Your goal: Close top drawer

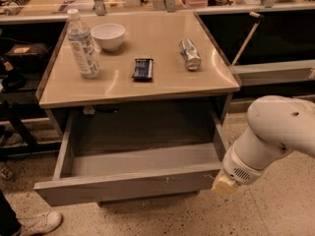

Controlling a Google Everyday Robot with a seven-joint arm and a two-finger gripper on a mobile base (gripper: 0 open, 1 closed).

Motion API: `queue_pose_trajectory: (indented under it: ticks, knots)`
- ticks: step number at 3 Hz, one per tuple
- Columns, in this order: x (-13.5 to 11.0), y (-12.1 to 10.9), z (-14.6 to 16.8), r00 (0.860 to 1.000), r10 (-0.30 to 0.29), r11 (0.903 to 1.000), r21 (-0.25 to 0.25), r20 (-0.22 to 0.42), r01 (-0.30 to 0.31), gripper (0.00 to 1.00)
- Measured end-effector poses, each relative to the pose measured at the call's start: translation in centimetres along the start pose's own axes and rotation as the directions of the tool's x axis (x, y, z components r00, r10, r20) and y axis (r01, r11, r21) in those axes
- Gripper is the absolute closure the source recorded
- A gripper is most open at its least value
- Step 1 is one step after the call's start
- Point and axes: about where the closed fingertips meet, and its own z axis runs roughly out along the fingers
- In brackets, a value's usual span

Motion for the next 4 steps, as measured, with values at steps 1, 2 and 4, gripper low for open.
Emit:
queue_pose_trajectory:
  ticks: [1, 2, 4]
  knots:
    - [-1.2, -0.8, 2.8, 1.0, 0.004, 0.9998, -0.019, 0.014, -0.004, 1.0]
    - [-1.7, -1.2, 2.9, 1.0, -0.006, 0.9999, -0.011, 0.012, 0.006, 1.0]
    - [-2.7, -1.9, 1.8, 1.0, -0.03, 0.9995, 0.01, 0.008, 0.03, 1.0]
